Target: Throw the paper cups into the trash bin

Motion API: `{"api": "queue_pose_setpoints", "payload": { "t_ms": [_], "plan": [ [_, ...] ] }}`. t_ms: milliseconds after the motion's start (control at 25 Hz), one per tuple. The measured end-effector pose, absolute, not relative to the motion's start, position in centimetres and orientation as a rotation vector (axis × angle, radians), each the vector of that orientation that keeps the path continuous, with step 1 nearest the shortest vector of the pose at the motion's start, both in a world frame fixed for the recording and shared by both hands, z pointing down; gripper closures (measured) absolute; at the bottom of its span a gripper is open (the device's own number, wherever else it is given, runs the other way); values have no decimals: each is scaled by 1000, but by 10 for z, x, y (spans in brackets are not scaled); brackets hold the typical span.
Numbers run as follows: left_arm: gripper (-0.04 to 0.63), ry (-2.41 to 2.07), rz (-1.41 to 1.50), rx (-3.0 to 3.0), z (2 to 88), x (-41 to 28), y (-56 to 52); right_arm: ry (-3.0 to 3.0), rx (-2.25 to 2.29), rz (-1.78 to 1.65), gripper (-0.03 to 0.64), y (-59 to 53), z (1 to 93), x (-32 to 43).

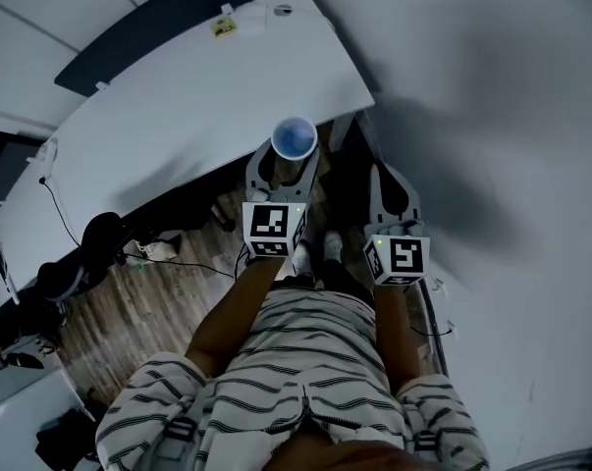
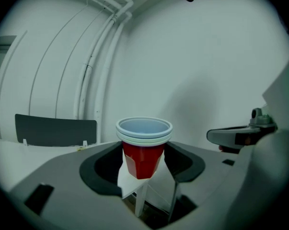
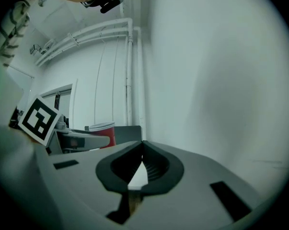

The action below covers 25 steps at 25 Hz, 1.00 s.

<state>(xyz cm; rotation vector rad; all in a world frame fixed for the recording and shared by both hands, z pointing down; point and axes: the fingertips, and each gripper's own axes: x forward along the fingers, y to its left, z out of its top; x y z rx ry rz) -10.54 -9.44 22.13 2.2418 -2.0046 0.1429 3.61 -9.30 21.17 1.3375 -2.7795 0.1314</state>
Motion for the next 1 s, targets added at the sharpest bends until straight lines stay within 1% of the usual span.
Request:
{"api": "queue_pose_setpoints", "payload": {
  "t_ms": [600,1000],
  "plan": [
    [305,-1770,165,2444,217,-19,-93,-2683,1546,107,607,-83,203,101],
    [305,-1620,251,2499,252,28,-96,-2619,1607,149,607,-78,225,134]
  ]
}}
